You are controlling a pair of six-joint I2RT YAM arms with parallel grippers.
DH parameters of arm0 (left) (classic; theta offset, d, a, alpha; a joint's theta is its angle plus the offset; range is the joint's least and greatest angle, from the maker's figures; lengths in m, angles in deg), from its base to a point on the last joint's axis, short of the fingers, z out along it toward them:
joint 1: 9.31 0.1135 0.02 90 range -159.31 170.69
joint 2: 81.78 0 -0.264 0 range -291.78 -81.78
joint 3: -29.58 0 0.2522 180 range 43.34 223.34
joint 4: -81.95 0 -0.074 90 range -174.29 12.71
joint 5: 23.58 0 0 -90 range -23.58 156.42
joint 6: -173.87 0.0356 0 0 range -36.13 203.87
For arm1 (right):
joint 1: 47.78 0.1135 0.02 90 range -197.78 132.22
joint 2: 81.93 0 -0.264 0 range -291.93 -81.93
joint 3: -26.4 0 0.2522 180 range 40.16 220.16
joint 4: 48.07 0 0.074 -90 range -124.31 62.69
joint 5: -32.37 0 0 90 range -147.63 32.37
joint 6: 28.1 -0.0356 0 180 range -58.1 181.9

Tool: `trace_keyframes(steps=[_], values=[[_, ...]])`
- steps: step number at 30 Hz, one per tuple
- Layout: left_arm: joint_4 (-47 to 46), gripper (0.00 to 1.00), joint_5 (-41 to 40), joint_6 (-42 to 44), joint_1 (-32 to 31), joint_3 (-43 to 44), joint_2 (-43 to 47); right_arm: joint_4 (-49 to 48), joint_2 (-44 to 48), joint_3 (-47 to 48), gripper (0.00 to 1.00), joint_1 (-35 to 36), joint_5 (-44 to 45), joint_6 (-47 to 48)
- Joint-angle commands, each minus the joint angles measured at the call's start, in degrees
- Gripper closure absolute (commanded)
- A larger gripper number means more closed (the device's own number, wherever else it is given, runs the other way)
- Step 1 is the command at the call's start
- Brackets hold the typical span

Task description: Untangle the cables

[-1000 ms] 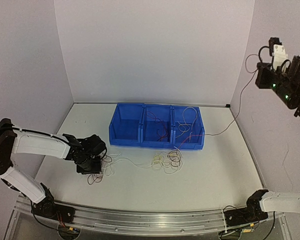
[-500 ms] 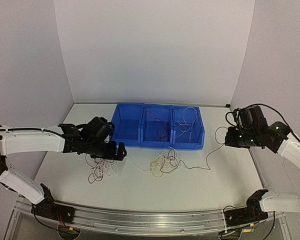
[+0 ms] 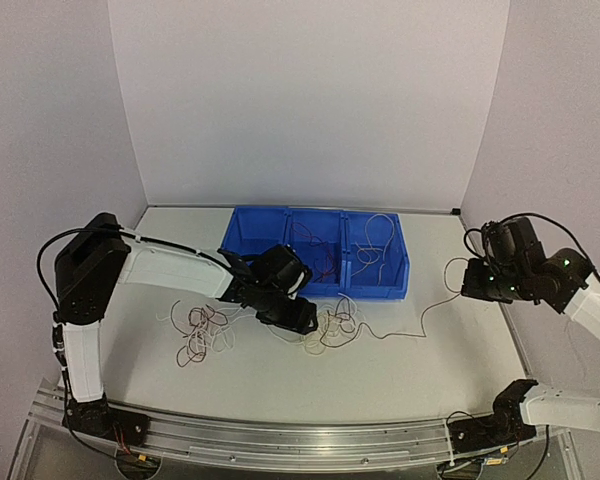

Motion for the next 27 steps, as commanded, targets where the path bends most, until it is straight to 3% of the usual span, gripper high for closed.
trace_keyframes(steps=[1, 5, 8, 12, 14, 18, 19, 21, 27], values=[[-0.42, 0.3, 4.58, 1.75, -0.14, 4.1, -3.52, 1.31, 0.51, 0.05, 1.0, -0.12, 2.15, -0.82], [-1.28, 0.34, 6.77, 1.8, -0.65, 4.17, -5.3, 1.5, 0.18, 0.0, 1.0, -0.12, 2.28, -0.89], [-1.74, 0.45, 7.62, 1.39, -1.05, 4.42, -6.53, 1.57, -0.3, -0.11, 1.0, -0.09, 2.61, -1.22], [-1.07, 0.85, 6.06, -0.02, -1.23, 5.45, -8.07, 1.95, -0.57, -0.64, 1.0, -0.06, 4.22, -1.35], [-0.28, 0.98, 4.27, -0.78, -1.23, 5.66, -8.09, 2.56, -0.27, -0.93, 0.86, -0.05, 5.96, -0.56], [-0.01, 1.0, 1.26, -1.62, -1.23, 4.59, -6.28, 5.78, 1.34, 0.02, 0.36, -0.03, 9.95, 0.55], [0.65, 1.0, -0.24, -1.95, -1.23, 4.35, -5.52, 7.19, 1.84, 0.86, 0.28, -0.08, 11.14, 1.04], [2.16, 1.0, -3.5, -2.5, -1.23, 3.64, -4.17, 8.8, 2.83, 2.21, 0.2, -0.09, 13.14, 2.78], [3.0, 1.0, -8.21, -2.29, -1.23, -1.12, 2.64, 9.35, 0.32, 7.27, 0.14, -0.09, 8.09, 14.05]])
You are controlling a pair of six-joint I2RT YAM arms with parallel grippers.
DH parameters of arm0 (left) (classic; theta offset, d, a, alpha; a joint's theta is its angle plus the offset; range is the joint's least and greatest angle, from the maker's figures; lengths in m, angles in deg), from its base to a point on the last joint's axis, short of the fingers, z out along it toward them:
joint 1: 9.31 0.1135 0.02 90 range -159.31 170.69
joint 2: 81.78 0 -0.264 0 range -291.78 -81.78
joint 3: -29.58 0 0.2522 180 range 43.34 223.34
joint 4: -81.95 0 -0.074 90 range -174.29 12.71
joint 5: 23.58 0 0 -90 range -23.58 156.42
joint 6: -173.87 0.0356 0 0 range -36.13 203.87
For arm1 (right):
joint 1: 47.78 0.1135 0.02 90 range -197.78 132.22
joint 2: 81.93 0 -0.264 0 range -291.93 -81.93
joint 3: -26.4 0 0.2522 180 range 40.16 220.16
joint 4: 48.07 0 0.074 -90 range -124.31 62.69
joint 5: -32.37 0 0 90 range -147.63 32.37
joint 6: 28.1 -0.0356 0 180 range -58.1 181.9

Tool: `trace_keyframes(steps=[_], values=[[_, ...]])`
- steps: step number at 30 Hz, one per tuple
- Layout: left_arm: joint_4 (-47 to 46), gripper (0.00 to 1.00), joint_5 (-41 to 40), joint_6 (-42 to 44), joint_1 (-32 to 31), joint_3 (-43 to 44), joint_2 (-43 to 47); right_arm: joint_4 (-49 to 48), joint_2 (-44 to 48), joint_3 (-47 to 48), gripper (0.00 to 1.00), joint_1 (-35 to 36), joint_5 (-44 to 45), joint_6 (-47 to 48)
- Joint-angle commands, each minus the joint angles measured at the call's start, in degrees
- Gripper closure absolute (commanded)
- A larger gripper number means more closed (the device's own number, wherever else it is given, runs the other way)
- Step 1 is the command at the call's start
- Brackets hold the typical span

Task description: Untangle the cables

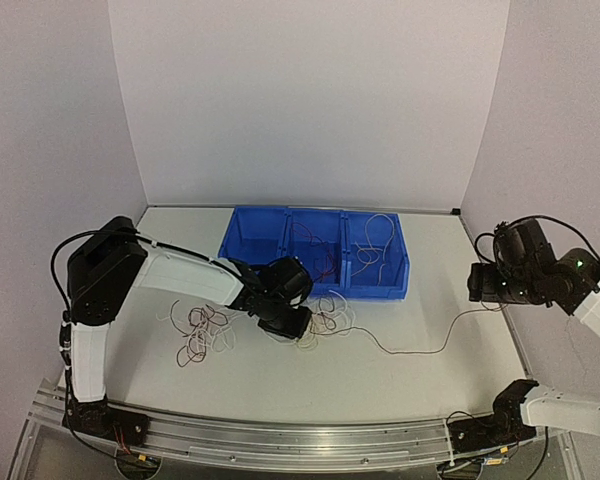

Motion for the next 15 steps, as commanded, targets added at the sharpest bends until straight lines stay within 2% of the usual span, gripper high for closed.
trace_keyframes(steps=[1, 4, 6, 8, 12, 13, 15], values=[[2.77, 1.0, -6.31, -0.52, -0.05, -2.74, 8.18, 1.02, -3.48, 6.13, 0.13, -0.04, -0.49, 9.09], [5.02, 1.0, -9.79, -1.35, -0.08, -4.22, 11.58, 0.97, -6.91, 8.1, 0.12, -0.04, 4.16, 11.0], [6.69, 1.0, -12.32, -2.34, -0.06, -5.47, 14.13, 0.67, -8.49, 9.21, 0.12, -0.08, 2.3, 13.01], [8.16, 1.0, -14.03, -2.97, -0.06, -6.13, 16.55, 0.52, -9.64, 9.79, 0.12, -0.07, -7.97, 15.47], [9.56, 1.0, -15.8, -2.62, -0.06, -5.75, 20.56, -0.9, -12.66, 8.94, 0.12, 0.01, -35.51, 18.06], [9.53, 1.0, -15.96, -2.29, -0.06, -5.52, 21.56, -2.51, -13.36, 8.06, 0.12, 0.53, -39.61, 18.21], [9.14, 1.0, -15.31, -1.21, -0.05, -5.15, 22.94, -6.67, -14.48, 5.76, 0.12, 3.34, -41.68, 19.34]])
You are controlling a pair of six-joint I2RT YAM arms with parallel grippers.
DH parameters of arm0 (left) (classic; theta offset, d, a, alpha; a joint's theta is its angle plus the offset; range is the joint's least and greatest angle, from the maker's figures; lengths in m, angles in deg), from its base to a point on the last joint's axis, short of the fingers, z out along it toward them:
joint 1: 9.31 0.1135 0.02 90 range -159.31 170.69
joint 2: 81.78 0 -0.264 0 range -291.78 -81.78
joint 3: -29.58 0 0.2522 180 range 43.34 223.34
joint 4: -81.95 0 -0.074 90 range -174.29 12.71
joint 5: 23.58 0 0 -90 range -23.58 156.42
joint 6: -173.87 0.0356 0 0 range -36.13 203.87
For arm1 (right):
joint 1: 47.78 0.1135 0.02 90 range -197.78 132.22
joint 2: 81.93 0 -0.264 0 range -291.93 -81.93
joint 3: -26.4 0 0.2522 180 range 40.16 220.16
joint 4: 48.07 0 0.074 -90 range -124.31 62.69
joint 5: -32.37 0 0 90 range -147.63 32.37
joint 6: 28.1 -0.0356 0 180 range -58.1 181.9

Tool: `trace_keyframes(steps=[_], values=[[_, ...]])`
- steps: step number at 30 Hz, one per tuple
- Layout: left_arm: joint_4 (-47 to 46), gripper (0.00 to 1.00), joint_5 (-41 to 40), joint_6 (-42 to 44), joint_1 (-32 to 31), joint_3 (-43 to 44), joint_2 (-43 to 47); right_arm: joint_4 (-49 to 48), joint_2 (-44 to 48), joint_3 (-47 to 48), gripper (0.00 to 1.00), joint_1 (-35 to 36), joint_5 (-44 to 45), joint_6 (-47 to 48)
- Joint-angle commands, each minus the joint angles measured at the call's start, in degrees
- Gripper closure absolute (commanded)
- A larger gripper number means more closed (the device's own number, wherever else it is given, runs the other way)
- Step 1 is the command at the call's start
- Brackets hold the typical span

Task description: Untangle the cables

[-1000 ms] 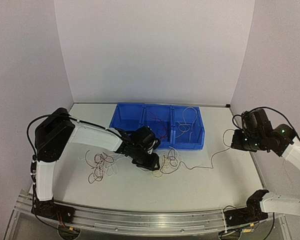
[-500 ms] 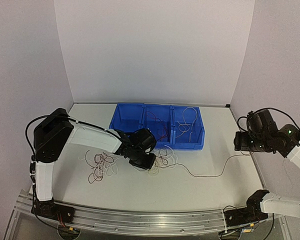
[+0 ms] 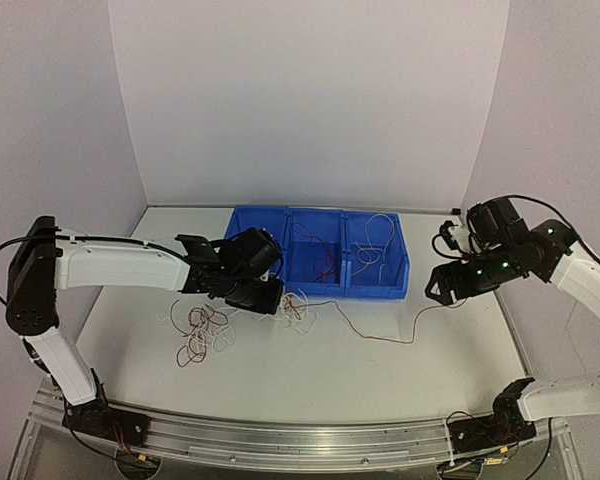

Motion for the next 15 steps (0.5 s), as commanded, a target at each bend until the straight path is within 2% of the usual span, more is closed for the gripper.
trace_keyframes(steps=[1, 3, 5, 7, 15], values=[[0.6, 1.0, -1.81, 1.67, -0.1, 0.88, 5.1, -10.12, -2.42, -2.69, 0.12, 6.3, -16.98, 5.85], [-0.17, 1.0, -0.25, 2.66, -0.1, 1.11, 5.69, -15.88, -3.58, -4.19, 0.12, 12.25, -14.78, 10.29], [-0.5, 1.0, 1.0, 3.23, -0.13, 1.39, 5.96, -22.0, -5.4, -5.47, 0.13, 15.7, -16.42, 13.16], [-0.93, 1.0, 1.98, 3.73, -0.12, 1.32, 6.29, -27.81, -8.03, -6.58, 0.15, 17.28, -18.37, 15.95], [-3.63, 1.0, 5.84, 5.4, -0.18, -1.25, 8.6, -41.95, -22.41, -4.4, 0.18, 22.46, -13.67, 31.78]])
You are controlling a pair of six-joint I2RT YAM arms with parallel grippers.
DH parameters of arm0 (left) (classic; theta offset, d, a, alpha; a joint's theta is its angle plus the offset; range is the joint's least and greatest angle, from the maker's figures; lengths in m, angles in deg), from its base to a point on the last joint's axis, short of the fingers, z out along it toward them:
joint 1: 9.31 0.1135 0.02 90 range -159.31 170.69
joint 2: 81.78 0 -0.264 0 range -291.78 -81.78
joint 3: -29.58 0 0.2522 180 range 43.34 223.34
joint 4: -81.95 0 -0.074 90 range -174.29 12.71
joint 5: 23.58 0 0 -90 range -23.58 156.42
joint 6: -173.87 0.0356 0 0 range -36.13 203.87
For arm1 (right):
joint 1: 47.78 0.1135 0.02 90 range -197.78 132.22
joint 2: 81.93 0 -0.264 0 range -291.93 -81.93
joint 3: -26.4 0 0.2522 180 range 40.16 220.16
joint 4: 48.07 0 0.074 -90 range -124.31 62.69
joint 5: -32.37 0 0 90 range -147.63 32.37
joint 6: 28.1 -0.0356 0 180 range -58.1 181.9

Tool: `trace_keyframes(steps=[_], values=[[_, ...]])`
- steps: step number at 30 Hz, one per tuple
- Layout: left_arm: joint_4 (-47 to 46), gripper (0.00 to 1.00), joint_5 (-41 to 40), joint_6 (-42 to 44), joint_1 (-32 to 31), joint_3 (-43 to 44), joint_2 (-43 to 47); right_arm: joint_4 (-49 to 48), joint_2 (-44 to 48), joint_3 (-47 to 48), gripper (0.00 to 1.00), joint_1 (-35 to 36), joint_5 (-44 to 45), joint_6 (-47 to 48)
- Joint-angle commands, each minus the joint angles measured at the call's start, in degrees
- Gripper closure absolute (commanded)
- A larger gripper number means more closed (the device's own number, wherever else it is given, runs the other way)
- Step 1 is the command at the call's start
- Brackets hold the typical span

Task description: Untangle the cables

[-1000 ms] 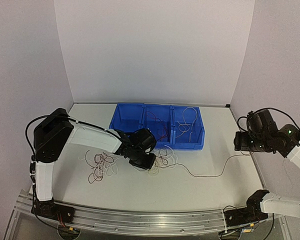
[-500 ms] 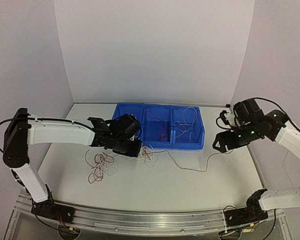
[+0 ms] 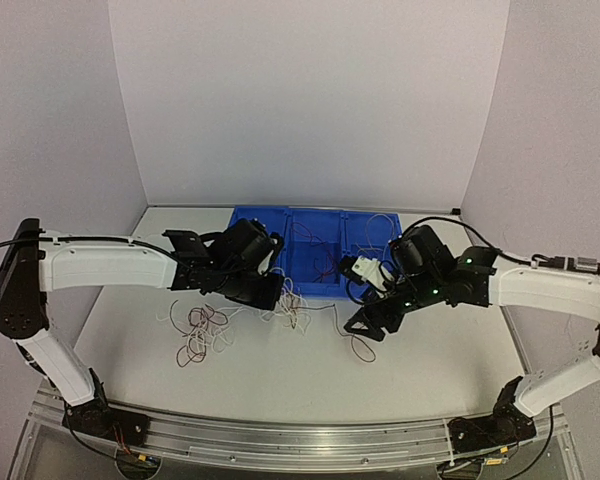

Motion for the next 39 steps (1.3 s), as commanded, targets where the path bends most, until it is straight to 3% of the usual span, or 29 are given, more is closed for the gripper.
trace_keyframes(steps=[1, 5, 11, 17, 20, 24, 25, 27, 29, 35, 39], values=[[-2.61, 1.0, 2.1, 1.72, -0.15, -0.95, 4.08, -11.87, -7.24, 2.41, 0.18, 2.42, 1.21, 12.78], [-1.84, 1.0, 1.94, 1.03, -0.2, -0.71, 3.65, -15.55, -11.26, 3.35, 0.19, 3.42, 0.55, 17.74], [-1.72, 1.0, 2.51, 0.81, -0.17, -1.35, 3.37, -25.89, -14.08, 2.06, 0.2, 3.94, 2.29, 18.0], [-2.04, 1.0, 3.38, 1.2, -0.16, -1.54, 3.1, -27.39, -17.1, 3.84, 0.26, 3.91, 1.5, 19.58], [-1.93, 1.0, 3.28, 1.13, -0.18, -1.41, 3.03, -26.33, -18.09, 4.54, 0.41, 3.95, 1.28, 20.33], [-1.11, 1.0, 1.89, 0.63, -0.16, -1.75, 3.5, -23.96, -17.59, 4.11, 0.75, 3.95, 1.25, 19.86], [-0.87, 1.0, 1.42, 0.52, -0.16, -1.96, 3.72, -23.63, -17.33, 3.95, 0.89, 3.96, 1.53, 19.34], [-0.83, 1.0, 0.93, 0.23, -0.16, -2.46, 4.19, -23.25, -16.69, 4.1, 1.0, 3.94, 3.15, 16.92], [-0.43, 1.0, -0.35, -0.59, -0.16, -2.85, 4.57, -23.11, -16.01, 4.77, 1.0, 3.94, 7.5, 12.41], [7.82, 1.0, -12.71, -9.01, 0.01, -4.82, 5.91, -20.7, -8.41, 2.11, 1.0, 3.94, 38.16, -6.17], [12.31, 1.0, -16.71, -14.87, 1.82, -9.22, 8.09, -12.92, 3.64, -4.78, 1.0, 3.73, 45.92, -14.66]])
